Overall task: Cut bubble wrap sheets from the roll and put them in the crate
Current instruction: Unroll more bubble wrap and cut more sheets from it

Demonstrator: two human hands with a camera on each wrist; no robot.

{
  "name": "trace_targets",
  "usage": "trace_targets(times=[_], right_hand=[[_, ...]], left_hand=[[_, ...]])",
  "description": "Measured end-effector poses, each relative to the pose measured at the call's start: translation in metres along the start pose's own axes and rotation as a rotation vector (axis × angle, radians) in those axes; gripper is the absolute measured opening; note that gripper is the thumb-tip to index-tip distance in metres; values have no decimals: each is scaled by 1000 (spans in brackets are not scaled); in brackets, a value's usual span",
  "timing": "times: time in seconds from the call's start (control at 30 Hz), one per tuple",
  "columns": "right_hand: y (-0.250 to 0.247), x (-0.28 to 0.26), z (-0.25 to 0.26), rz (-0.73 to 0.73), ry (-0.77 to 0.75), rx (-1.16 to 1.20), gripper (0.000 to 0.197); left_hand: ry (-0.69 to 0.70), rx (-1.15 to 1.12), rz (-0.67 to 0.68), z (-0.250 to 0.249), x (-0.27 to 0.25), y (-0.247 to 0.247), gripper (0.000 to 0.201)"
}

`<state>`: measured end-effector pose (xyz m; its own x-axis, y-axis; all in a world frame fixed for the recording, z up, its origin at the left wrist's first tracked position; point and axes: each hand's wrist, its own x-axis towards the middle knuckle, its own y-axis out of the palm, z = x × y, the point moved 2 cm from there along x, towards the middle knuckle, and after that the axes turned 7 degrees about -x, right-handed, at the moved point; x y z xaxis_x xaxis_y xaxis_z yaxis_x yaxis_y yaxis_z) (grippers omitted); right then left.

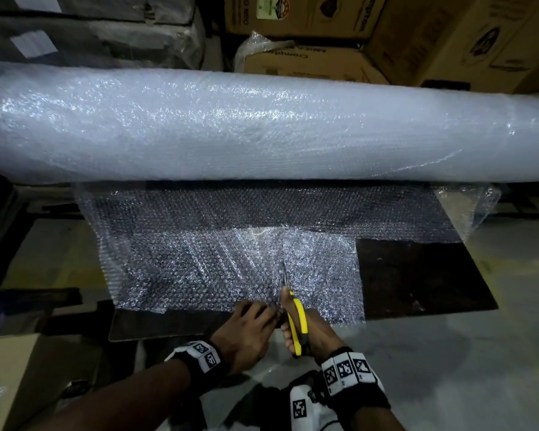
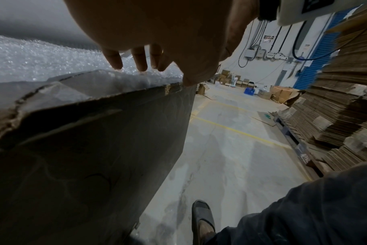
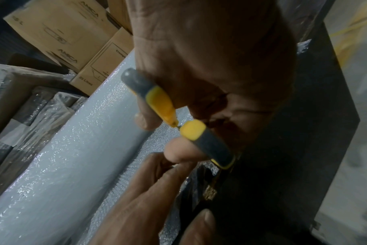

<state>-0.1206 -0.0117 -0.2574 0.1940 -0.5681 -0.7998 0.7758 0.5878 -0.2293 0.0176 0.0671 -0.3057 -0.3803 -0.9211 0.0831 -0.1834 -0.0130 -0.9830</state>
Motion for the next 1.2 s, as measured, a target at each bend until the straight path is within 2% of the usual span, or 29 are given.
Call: trace_targets(times=[0.3,0.53,0.63,0.8,1.2], right_hand=[[4,6,1,50,35,15,85],[1,8,-1,7,27,-7,84],[1,10,-1,15,39,-13,87],[-6,9,-2,36,36,-33,89],[-14,3,1,109,48,-5,84]], left_hand=[[33,22,-28,-1,0,0,48],[44,20,-5,-4,1,-4,39],[10,11,56,-5,4,-1,47],[30,-13,148,-5,8,-2,74],[77,31,223,-2,11,-1,72]])
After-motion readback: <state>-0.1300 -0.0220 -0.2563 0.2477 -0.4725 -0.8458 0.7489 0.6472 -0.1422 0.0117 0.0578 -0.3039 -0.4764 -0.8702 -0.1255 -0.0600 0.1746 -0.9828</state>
